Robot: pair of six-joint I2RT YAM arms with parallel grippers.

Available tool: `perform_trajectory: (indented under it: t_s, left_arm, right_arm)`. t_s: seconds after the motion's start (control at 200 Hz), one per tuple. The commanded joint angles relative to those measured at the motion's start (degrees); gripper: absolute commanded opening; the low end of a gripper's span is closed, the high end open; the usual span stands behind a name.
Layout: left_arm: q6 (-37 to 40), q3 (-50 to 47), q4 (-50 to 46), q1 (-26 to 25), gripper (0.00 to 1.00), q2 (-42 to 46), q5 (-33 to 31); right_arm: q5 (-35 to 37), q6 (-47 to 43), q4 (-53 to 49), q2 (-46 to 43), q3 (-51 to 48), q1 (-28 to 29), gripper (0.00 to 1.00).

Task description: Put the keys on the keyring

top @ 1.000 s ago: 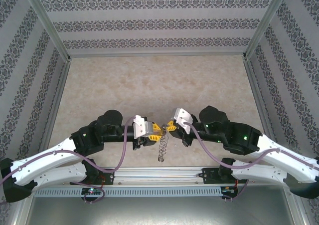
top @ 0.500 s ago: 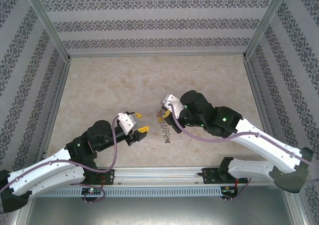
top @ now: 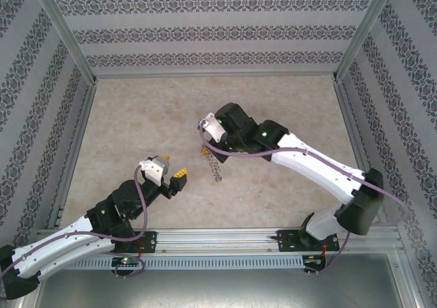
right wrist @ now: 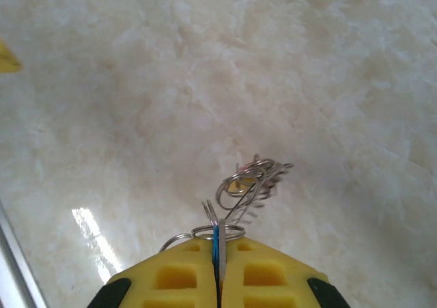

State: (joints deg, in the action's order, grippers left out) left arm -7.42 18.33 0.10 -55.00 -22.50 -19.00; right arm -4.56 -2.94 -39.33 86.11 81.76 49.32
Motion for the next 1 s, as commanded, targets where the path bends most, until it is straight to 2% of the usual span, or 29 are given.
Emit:
perform_trajectory:
  t_s: [0.0, 0.22, 0.4, 0.525, 0.555, 0.764, 0.994]
  left_arm:
    - [-1.8, -0.9, 1.0, 0.6, 0.7, 0.5, -2.3]
    - [-0.9, -0.3, -0.1, 0.6, 0.73, 0.6, -3.3]
    - [1.8, 0.9, -1.6, 0.6, 0.74, 0.0, -3.5]
    - [3.6, 2.1, -2.5, 0.6, 0.75, -0.1, -4.0]
    - [3.9, 2.2, -2.3, 0.6, 0.8, -0.2, -3.9]
    - [4.5, 2.8, -1.0, 0.6, 0.85, -4.1, -1.7]
    - [4.5, 3.2, 2.0, 0.6, 0.86, -8.1, 1.3]
  right_arm:
    - [-2.6, -0.6, 3.5, 3.7, 4.9, -1.6, 0.0]
    - [-6.1, -0.7, 5.6, 10.6, 9.8, -4.5, 0.0]
    - [-9.2, 0.1, 6.8, 13.5, 8.9, -7.5, 0.0]
    - [-10.8, 0.4, 7.7, 13.3, 5.3, -10.0, 0.0]
    - [-11.2, 0.6, 8.2, 12.9, 4.2, -10.5, 0.0]
    - [-12.1, 2.6, 11.0, 10.8, -3.6, -14.0, 0.0]
    - [-11.9, 4.6, 14.0, 8.2, -13.2, -17.6, 0.0]
